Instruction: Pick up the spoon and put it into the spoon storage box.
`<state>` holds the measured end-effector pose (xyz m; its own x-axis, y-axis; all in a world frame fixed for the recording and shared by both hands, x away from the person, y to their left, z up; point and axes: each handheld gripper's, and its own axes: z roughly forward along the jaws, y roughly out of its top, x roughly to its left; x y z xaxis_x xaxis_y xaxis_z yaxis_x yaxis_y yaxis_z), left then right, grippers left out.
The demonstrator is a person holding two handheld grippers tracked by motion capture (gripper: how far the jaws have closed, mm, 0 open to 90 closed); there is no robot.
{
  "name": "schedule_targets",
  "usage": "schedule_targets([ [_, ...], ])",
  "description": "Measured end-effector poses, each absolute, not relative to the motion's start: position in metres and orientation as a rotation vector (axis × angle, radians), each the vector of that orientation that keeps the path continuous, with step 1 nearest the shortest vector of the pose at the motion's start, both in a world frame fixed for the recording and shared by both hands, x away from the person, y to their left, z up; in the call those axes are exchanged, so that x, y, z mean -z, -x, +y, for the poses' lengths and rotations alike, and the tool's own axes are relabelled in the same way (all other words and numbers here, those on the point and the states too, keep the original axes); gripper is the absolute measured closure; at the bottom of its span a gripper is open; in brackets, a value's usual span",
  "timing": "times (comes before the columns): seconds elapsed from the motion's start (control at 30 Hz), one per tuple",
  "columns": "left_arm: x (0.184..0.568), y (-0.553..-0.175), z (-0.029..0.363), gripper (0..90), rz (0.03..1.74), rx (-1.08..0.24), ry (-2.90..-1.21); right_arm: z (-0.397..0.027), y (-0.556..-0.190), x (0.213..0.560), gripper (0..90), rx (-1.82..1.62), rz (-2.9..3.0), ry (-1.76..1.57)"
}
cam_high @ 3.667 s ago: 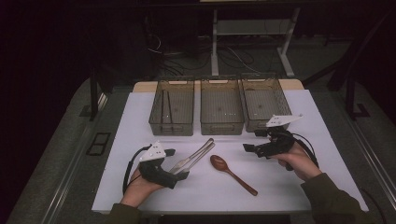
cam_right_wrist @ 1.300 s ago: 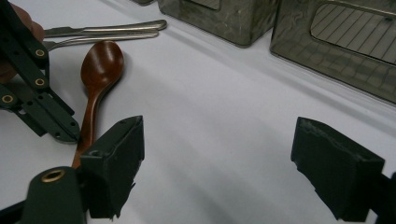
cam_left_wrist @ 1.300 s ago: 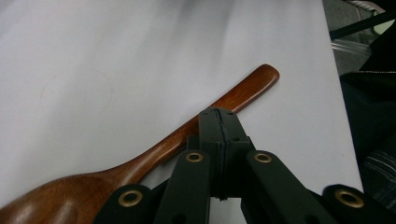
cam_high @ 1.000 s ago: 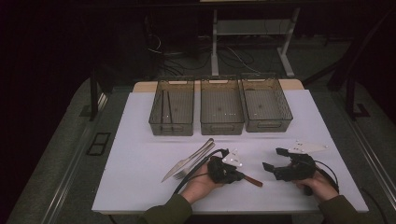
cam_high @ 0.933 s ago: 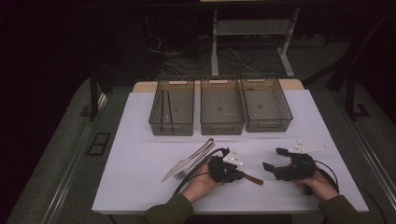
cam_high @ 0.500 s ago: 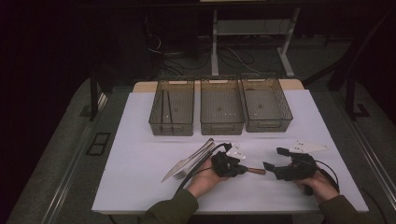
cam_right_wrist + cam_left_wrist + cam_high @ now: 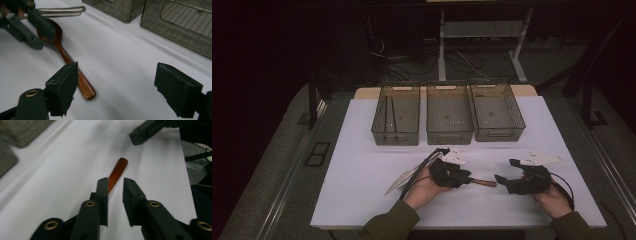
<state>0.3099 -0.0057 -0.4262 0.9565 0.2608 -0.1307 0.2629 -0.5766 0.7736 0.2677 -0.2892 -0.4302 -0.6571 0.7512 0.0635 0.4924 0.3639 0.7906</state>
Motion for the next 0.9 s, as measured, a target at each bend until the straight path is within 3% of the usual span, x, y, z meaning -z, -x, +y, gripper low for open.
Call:
schedule_targets([
  [0.4,0.419,-0.328,0.026,44.3,0.454,-0.068,-2.167,-0.296,-0.258,0.434,18.7,-1.292,2.339,-1.065],
  [0.63,0.427,-0.342,0.037,38.2,0.499,-0.061,-2.209,-0.298,-0.261,0.435,18.7,-1.28,2.35,-1.059],
  [0.9,0.432,-0.344,0.039,37.2,0.527,-0.025,-2.248,-0.299,-0.261,0.435,17.5,-1.275,2.36,-1.054],
])
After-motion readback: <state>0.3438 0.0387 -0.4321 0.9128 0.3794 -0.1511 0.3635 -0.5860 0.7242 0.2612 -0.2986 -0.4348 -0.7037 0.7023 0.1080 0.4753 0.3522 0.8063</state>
